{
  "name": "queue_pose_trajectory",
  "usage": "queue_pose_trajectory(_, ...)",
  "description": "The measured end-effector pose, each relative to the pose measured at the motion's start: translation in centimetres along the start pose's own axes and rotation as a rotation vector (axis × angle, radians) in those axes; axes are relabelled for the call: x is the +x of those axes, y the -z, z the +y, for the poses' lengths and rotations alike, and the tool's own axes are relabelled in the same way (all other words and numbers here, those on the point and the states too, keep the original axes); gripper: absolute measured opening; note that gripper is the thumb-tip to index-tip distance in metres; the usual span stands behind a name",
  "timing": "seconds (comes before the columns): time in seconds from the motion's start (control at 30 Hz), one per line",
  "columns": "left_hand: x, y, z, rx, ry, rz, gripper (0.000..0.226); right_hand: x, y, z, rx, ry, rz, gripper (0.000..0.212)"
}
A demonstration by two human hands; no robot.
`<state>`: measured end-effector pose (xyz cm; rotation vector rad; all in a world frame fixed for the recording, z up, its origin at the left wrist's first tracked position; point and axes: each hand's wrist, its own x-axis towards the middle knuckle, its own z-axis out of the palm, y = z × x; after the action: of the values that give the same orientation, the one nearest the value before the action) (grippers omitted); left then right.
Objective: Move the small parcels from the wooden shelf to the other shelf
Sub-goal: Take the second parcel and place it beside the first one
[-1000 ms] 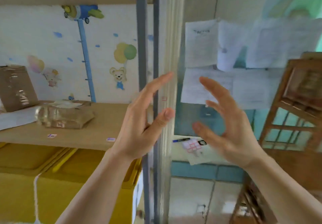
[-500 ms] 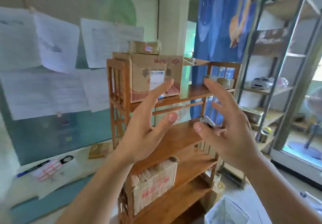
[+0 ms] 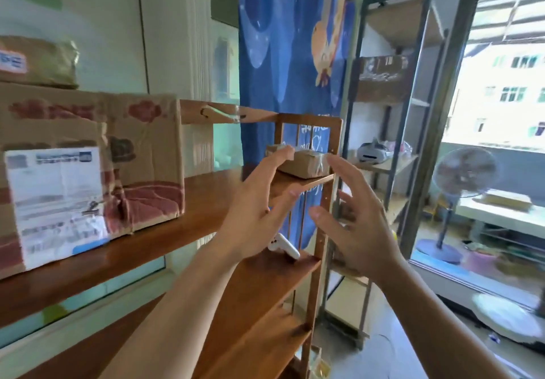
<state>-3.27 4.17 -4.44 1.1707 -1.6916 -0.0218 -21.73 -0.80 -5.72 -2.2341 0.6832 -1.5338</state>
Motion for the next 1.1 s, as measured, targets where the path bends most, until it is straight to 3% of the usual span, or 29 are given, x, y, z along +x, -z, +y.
queue_pose_trajectory(0.13,9.7,-4.7,-5.7,0.048,0.123,0.077,0.055,8.8,-2.0,8.3,-0.022,-0.078,0.068,0.062)
queue_pose_trajectory(0.2,13.7,-7.5,-8.6,0.022,0.35,0.136,0.053,12.9,-3.2,12.1,-0.04,-0.207,0.144,0.053)
queue_pose_trajectory(0.3,18.6,-10.7,-11.2,-0.231,0.73,0.142,0.057,17.9,-4.8,16.6,-0.076,-0.518,0.234,0.055)
queue_pose_trajectory(0.37,20.8,-12.0,-11.6,-0.293,0.768,0.112,0.053,20.0,-5.6,19.0,-0.06,-0.686,0.211,0.066)
queue_pose_trajectory(0.47,21.3,-13.3,-11.5,-0.325,0.801,0.084,0.063,20.9,-6.1,20.9,-0.034,-0.756,0.166,0.078)
queue_pose_trajectory(0.53,20.6,-13.2,-11.4,-0.35,0.802,0.103,0.062,20.4,-5.7,20.8,-0.014,-0.737,0.194,0.066)
queue_pose_trajectory(0.63,18.7,-12.3,-10.3,-0.464,0.753,0.222,0.053,18.1,-4.7,18.2,0.069,-0.674,0.263,0.069)
queue_pose_trajectory(0.73,15.3,-10.8,-6.9,-0.541,0.639,0.35,0.031,13.7,-3.7,14.3,0.248,-0.591,0.294,0.052)
queue_pose_trajectory(0.83,10.3,-8.3,-2.7,-0.515,0.525,0.4,0.027,8.7,-2.0,8.6,0.478,-0.504,0.29,0.041)
queue_pose_trajectory(0.93,3.6,-5.2,1.7,-0.514,0.416,0.46,0.025,3.6,-0.5,3.8,0.688,-0.411,0.217,0.032)
queue_pose_trajectory(1.1,-7.5,-1.8,7.7,-0.492,0.294,0.561,0.031,-3.9,0.0,-2.8,0.965,-0.346,0.003,0.037)
